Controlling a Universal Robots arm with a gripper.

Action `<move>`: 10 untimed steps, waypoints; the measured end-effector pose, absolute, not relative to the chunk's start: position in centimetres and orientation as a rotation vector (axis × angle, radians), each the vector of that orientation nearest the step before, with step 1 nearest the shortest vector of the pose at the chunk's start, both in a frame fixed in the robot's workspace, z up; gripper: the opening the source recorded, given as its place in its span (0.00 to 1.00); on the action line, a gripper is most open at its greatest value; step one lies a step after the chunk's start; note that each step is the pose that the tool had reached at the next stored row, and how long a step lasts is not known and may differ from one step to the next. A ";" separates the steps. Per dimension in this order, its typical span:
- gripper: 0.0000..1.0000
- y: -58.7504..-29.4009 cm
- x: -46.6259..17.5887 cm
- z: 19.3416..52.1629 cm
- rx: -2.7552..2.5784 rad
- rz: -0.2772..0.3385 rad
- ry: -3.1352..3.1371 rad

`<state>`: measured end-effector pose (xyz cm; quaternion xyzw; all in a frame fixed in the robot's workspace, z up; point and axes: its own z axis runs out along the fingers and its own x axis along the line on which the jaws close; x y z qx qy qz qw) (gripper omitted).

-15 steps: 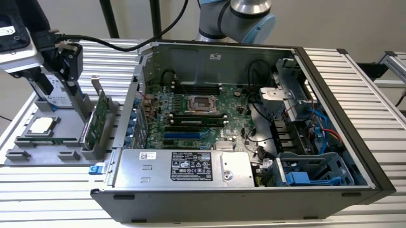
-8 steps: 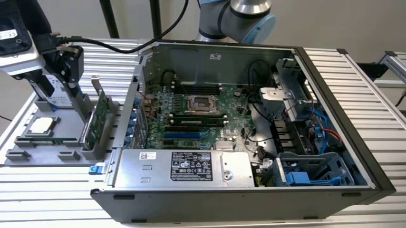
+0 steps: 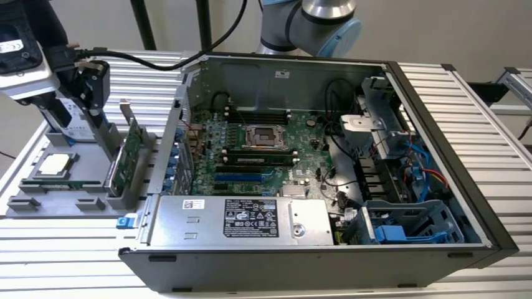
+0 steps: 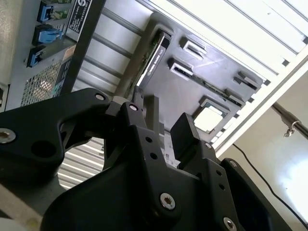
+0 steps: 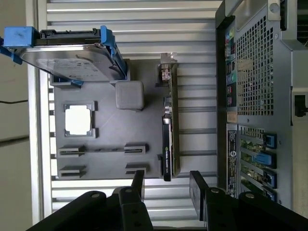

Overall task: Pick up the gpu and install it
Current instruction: 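Pick up the gpu and move the gpu toward the slot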

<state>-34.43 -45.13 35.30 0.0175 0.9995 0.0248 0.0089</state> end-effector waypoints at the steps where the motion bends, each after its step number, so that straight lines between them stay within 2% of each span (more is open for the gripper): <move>1: 1.00 -45.1 -34.4 35.3 0.055 0.078 3.122; 10: 1.00 -45.1 -34.4 34.6 0.055 0.078 3.122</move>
